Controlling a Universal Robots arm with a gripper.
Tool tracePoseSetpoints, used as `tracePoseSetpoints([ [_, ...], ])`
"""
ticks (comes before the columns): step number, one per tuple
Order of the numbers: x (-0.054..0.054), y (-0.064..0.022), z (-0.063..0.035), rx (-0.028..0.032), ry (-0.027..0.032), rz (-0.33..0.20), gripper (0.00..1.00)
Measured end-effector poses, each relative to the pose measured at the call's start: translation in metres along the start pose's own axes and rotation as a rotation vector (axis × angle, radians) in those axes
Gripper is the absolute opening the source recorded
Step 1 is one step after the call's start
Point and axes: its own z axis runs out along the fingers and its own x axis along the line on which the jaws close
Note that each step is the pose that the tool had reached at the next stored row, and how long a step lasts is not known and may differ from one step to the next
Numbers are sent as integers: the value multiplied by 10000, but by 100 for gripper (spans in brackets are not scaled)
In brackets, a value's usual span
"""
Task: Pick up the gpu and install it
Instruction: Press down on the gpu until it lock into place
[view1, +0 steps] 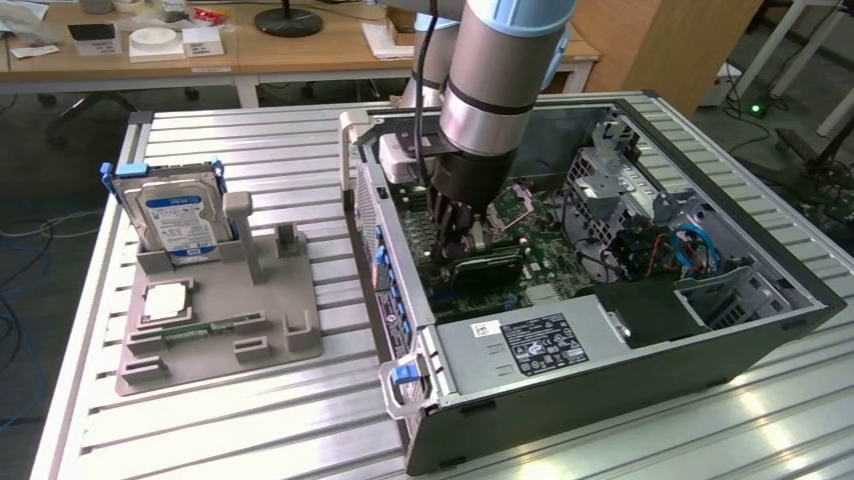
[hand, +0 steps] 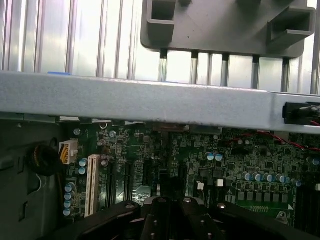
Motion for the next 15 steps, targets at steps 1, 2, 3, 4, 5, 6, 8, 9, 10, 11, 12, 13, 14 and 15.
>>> tracePoseSetpoints([
  [1,0,0,3,3,-4,-1,11],
  [2,-1,-1,3,6,-10,-2,11],
  [3,-2,-1,-3,12,-21,-3,11],
  [4,-3,0,-11,20,-39,-5,11],
  [5,-4,-1,-23,30,-49,-7,11],
  [6,-3,1,-41,16,-36,-8,11],
  [8,-3,3,-63,11,-32,-12,11],
  [9,-3,3,-72,10,-31,-13,11],
  [10,-3,3,-74,9,-30,-13,11],
  [11,-3,3,-74,9,-30,-13,11],
  [12,-3,3,-74,9,-29,-12,11],
  [13,-3,3,-75,8,-28,-13,11],
  [14,-3,4,-75,8,-29,-12,11],
  [15,-3,4,-75,8,-29,-12,11],
])
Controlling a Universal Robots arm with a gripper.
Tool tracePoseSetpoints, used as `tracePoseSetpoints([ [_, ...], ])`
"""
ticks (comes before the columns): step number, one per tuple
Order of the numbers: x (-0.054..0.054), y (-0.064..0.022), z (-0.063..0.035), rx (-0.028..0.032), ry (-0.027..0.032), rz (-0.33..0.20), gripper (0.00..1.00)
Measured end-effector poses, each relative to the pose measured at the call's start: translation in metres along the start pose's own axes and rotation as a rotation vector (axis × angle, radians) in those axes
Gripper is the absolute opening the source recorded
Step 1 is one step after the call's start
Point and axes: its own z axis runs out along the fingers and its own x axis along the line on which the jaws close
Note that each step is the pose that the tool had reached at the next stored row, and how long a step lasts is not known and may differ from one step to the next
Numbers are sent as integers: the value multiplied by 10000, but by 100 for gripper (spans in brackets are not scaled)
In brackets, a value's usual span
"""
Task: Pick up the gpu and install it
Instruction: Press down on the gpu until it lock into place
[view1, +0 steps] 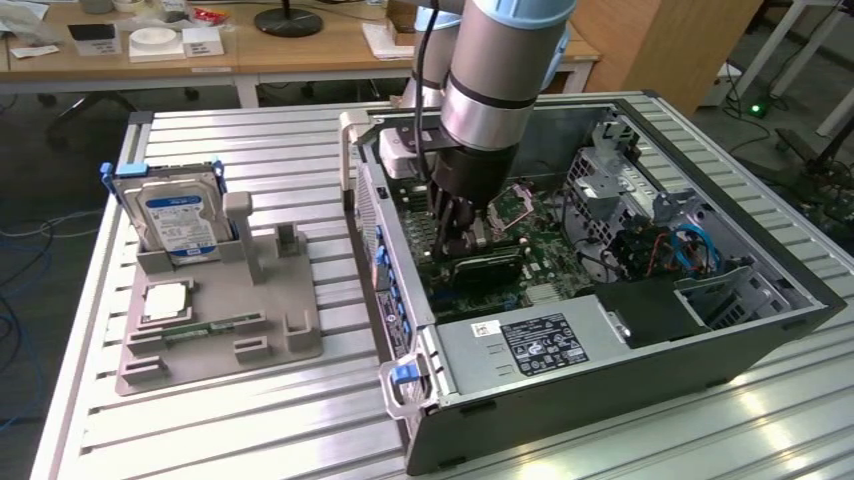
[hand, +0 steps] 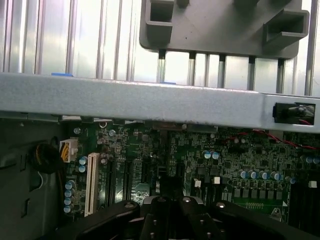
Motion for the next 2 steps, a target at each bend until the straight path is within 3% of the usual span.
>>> tracePoseSetpoints([
  [2,0,0,0,0,0,0,11],
])
